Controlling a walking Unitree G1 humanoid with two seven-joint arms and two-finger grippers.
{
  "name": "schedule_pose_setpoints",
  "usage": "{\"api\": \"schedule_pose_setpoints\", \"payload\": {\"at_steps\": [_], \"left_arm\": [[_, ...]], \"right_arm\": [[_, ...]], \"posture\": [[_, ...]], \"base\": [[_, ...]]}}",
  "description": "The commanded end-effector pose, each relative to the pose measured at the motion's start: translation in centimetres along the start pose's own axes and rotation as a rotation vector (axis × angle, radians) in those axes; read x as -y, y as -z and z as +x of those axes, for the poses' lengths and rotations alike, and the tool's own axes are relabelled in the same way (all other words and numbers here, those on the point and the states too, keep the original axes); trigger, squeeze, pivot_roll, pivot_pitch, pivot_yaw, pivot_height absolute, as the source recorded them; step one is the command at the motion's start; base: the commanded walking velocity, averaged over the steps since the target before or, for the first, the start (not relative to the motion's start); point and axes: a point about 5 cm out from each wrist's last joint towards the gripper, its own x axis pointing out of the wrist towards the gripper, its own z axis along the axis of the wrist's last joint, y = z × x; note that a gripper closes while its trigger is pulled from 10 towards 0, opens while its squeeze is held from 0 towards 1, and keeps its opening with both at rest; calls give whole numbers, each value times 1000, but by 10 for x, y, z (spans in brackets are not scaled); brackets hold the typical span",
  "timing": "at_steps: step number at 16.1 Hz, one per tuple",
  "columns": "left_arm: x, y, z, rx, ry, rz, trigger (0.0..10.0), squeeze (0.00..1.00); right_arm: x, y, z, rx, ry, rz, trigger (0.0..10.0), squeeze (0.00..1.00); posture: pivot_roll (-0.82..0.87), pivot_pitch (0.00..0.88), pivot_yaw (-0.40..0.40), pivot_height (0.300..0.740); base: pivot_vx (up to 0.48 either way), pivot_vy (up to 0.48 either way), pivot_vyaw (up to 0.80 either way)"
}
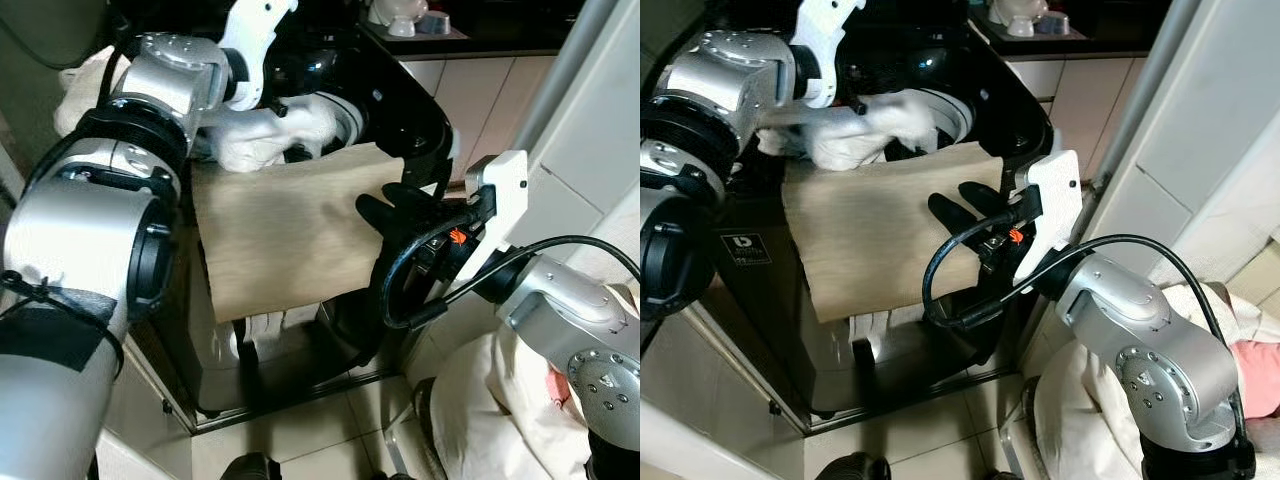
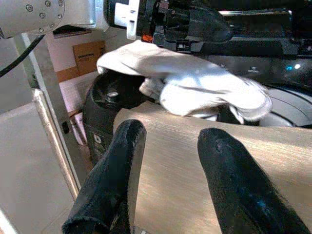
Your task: Clothes washing
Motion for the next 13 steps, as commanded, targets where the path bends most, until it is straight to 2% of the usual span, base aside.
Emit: {"api": "schedule_pose_setpoints", "payload": {"at_steps": [1, 2, 3, 4, 5, 6, 9, 10, 12, 13], "left_arm": [[-2, -7, 0, 11, -54, 15, 10000, 1000], [-4, -5, 0, 4, -83, 24, 10000, 1000], [-11, -2, -3, -28, -194, 100, 10000, 1000], [-16, -2, -5, -22, -255, 129, 10000, 1000], [-20, -10, -8, 44, -309, 147, 10000, 0], [-25, -20, -14, 123, -371, 141, 10000, 0], [-39, -12, -24, 156, -540, 122, 10000, 0], [-34, -11, -21, 236, -528, 79, 10000, 0], [-19, 0, -8, 305, -467, -80, 10000, 0], [-13, 4, -5, 329, -473, -95, 10000, 0]], "right_arm": [[2, -2, -1, -11, 8, -14, 10000, 0], [2, -2, -1, -12, 8, -14, 10000, 0], [2, -1, -2, -18, 11, -17, 10000, 0], [2, -1, -2, -21, 14, -19, 10000, 0], [3, -1, -3, -23, 21, -21, 10000, 0], [4, -1, -3, -22, 33, -17, 10000, 0], [5, -1, -2, -23, 53, -13, 10000, 0], [8, -1, 0, -19, 91, -16, 10000, 0], [14, 0, 3, -7, 208, -69, 10000, 0], [16, 0, 3, 1, 245, -75, 10000, 0]], "posture": [[-67, 0, -6, 740], [-69, 0, -5, 740], [-69, 0, -5, 740], [-69, 0, -5, 740], [-69, 0, -5, 740], [-69, 0, -5, 740], [-79, 0, -8, 740], [-79, 0, -8, 740], [-86, 0, -10, 740], [-86, 0, -14, 740]], "base": [[0, 0, 0], [0, 0, 0], [0, 0, 0], [0, 0, 0], [0, 0, 0], [0, 0, 0], [0, 0, 0], [0, 0, 0], [0, 0, 0], [0, 0, 0]]}}
